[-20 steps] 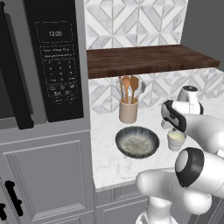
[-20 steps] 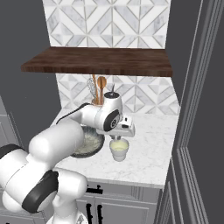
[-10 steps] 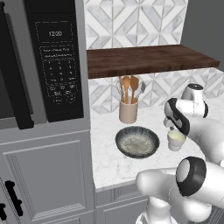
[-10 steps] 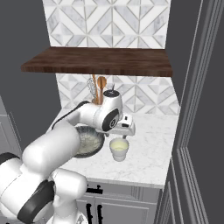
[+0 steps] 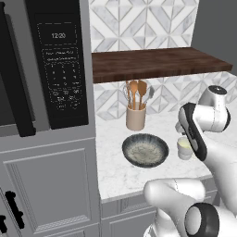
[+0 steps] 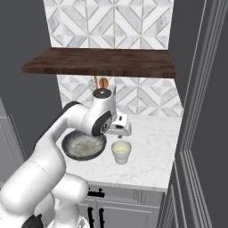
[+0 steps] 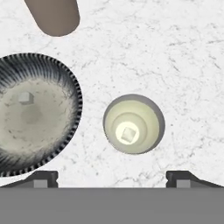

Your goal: Grab a lemon wedge from the fridge and one ice cube from the ice bowl, and put them in the glass of lemonade.

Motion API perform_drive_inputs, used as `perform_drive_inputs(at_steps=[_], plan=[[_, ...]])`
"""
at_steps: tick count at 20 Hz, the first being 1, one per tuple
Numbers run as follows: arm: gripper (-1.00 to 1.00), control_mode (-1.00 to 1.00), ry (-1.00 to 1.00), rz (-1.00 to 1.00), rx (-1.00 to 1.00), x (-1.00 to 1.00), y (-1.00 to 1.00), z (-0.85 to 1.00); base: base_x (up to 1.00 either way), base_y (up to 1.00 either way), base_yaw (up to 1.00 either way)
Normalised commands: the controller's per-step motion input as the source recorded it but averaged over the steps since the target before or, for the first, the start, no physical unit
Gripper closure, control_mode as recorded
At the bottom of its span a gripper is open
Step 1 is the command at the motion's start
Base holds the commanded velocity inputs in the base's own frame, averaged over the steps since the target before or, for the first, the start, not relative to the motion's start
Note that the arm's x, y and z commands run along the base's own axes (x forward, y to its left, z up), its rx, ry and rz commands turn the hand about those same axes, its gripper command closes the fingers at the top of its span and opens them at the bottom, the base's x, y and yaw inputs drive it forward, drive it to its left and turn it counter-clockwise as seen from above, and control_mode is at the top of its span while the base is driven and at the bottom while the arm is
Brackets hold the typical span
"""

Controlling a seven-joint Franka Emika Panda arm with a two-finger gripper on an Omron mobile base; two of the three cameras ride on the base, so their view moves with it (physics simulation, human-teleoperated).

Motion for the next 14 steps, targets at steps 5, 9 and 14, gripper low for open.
perform_drive_inputs(at_steps=[5,9,14], plan=[[-1.00,-1.00,-0.12,0.00,0.03,-0.24,0.14,0.06,0.00,0.00,0.00],[-1.00,-1.00,-0.16,0.00,0.04,-0.41,0.09,0.05,0.00,0.00,0.00],[-1.00,-1.00,-0.06,0.03,0.03,-0.71,0.38,0.27,0.00,0.00,0.00]])
